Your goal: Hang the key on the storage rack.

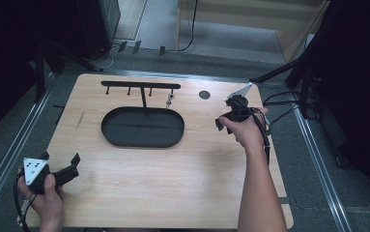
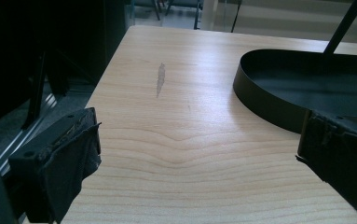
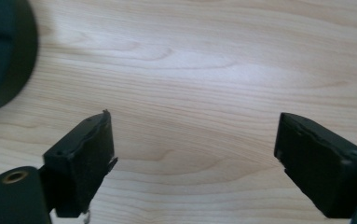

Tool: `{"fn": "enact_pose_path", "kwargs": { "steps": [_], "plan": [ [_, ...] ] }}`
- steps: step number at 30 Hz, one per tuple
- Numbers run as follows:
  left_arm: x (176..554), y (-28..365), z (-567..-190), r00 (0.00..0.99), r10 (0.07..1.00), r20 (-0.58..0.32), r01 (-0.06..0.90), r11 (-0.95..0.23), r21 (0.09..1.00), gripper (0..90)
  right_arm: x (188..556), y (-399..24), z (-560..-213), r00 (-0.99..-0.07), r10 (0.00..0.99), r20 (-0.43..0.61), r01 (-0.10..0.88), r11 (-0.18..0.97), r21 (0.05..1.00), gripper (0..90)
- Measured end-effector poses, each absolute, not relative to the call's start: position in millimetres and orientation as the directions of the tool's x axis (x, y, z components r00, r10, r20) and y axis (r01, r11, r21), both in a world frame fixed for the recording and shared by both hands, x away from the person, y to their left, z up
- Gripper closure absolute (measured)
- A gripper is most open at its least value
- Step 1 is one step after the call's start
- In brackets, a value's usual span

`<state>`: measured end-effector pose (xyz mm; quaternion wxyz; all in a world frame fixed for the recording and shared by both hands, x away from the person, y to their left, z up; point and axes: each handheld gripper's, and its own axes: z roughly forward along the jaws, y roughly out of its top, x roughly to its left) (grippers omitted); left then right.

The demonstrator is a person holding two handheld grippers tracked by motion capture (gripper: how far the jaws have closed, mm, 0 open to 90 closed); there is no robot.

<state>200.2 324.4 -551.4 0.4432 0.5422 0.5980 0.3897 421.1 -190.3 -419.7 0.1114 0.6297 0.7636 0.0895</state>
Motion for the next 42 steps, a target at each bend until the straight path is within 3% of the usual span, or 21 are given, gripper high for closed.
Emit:
{"fn": "enact_pose_path", "kwargs": {
  "steps": [3,20,42],
  "plan": [
    [200.2,324.3,-551.4,-0.019,0.994,-0.106,0.303,0.106,0.947,0.0,419.0,-198.2,-426.1,-0.155,0.986,-0.058,0.947,0.165,0.275,0.0],
    [200.0,323.7,-551.4,-0.018,0.995,-0.102,0.301,0.102,0.948,0.0,378.8,-243.3,-472.1,-0.123,0.992,0.021,0.911,0.105,0.400,0.0],
    [200.0,323.0,-551.4,-0.022,0.995,-0.095,0.300,0.098,0.949,0.0,305.1,-318.5,-515.0,-0.066,0.991,0.115,0.731,-0.030,0.682,2.9]
  ]
}}
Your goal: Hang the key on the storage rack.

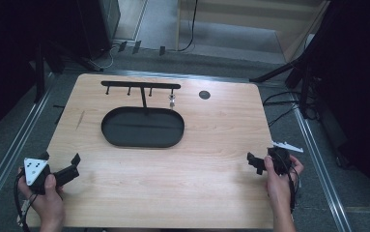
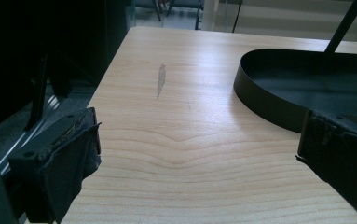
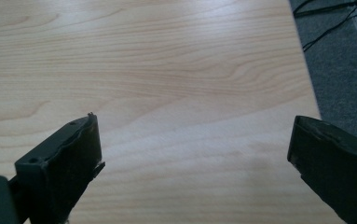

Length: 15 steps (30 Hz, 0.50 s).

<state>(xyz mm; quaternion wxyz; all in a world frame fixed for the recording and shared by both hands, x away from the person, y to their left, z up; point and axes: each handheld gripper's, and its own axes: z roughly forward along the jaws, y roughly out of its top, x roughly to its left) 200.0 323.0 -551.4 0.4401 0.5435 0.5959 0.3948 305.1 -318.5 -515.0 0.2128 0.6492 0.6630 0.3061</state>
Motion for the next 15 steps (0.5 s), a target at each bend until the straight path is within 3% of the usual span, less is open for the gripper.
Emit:
{"fn": "enact_pose_path", "kwargs": {
  "steps": [15],
  "plan": [
    [200.1,321.9,-551.3,-0.021,0.996,-0.082,0.301,0.084,0.950,0.0,242.6,-363.9,-540.3,-0.080,0.985,0.150,0.577,-0.077,0.813,5.6]
  ]
}}
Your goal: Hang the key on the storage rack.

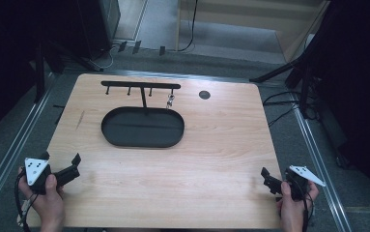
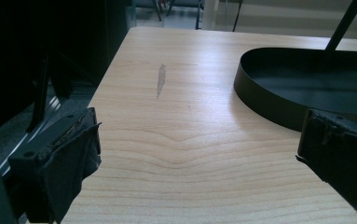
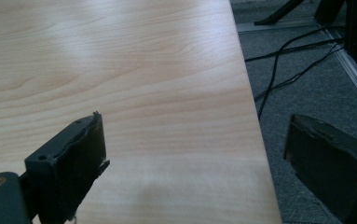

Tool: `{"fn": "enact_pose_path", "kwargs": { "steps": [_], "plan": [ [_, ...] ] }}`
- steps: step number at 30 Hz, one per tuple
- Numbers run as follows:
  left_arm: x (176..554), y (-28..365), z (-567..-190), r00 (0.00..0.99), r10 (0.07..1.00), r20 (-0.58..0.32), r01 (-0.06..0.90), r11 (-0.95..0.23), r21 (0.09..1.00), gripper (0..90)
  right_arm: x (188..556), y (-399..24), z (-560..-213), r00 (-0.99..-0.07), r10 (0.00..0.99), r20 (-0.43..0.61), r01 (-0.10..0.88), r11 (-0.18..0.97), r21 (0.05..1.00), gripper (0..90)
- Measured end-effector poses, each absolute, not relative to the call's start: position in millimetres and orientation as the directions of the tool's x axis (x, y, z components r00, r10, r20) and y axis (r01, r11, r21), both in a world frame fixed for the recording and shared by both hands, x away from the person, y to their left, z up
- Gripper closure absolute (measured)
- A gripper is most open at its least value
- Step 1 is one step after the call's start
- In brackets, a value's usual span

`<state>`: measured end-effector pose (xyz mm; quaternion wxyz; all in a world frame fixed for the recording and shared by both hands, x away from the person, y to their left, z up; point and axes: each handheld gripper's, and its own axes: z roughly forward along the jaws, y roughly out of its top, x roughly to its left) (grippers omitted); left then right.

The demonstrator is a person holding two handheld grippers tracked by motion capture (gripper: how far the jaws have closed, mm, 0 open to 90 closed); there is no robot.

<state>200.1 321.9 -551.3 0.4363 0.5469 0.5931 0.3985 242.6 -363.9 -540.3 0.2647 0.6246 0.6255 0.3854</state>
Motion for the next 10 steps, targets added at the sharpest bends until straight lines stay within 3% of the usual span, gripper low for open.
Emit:
{"fn": "enact_pose_path", "kwargs": {
  "steps": [10],
  "plan": [
    [201.0,322.8,-551.2,-0.024,0.995,-0.093,0.308,0.096,0.947,0.0,228.4,-376.6,-547.1,-0.112,0.966,0.233,0.521,-0.143,0.841,7.0]
  ]
}}
